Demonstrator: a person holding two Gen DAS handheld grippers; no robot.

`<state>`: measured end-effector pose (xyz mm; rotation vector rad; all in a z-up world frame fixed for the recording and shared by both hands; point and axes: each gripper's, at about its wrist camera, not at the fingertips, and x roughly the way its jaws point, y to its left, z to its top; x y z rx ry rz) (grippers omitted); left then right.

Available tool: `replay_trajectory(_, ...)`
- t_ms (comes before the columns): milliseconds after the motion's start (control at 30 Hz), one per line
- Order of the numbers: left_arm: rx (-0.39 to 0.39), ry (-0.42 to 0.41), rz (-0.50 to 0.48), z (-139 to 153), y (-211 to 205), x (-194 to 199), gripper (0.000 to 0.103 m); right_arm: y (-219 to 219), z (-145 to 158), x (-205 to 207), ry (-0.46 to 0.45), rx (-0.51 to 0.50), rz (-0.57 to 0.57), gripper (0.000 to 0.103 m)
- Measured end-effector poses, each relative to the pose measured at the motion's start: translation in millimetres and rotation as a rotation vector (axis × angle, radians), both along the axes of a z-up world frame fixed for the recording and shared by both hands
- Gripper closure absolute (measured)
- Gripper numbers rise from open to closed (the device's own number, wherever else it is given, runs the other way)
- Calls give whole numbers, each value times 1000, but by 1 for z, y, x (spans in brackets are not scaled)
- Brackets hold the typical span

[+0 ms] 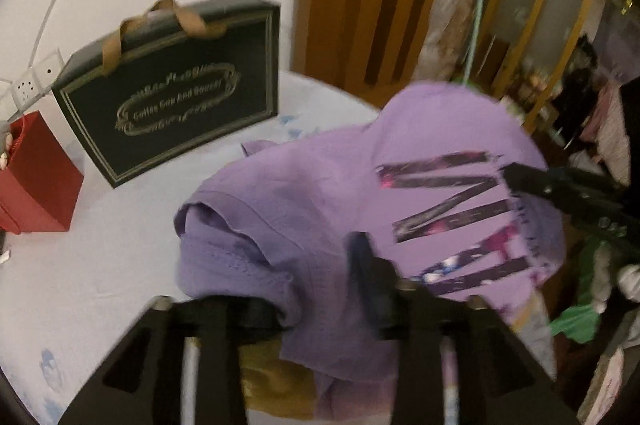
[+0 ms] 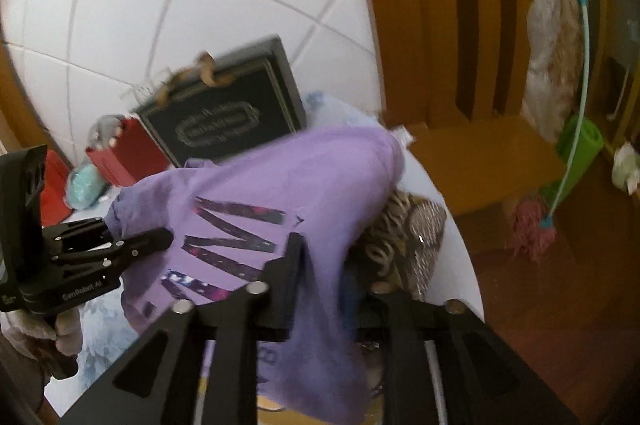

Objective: Fold clothes
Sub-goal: 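Carry the folded shirt with both tools and place it on the yellow clothes pile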

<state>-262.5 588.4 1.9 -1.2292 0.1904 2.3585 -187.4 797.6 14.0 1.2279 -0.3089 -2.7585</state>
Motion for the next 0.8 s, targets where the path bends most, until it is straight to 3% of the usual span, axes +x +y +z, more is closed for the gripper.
replay_trajectory(33, -21, 3, 5, -6, 1, -2, 50, 4, -6, 0, -11, -13, -11, 50)
replay_trajectory(133, -19, 0, 9, -10, -2, -5, 44, 9, -14, 1, -16, -44, -27, 44)
replay_trajectory(200, -17, -3, 15, -6, -6, -3, 44, 7, -10, 4, -5, -49, -29, 31)
replay_trajectory(233, -15, 6, 17, -1, -8, 3, 44, 6, -6, 5, 1, -50, -29, 11)
replay_trajectory(267, -12, 15, 18, 5, -11, 8, 44, 4, -3, 7, 8, -50, -29, 0)
replay_trajectory(367, 5, 54, 17, 24, -20, 30, 42, -5, 14, 20, 53, -30, -26, 0)
replay_trajectory(467, -7, 70, 28, 39, -26, 55, 29, -18, 29, 40, 88, -18, -23, 0)
replay_trajectory(533, 6, 95, 11, 46, -27, 74, 27, -28, 34, 54, 95, -17, -18, 0)
replay_trajectory(800, -12, 99, -8, 46, -29, 117, 27, -62, 17, 98, 26, -3, -18, 0)
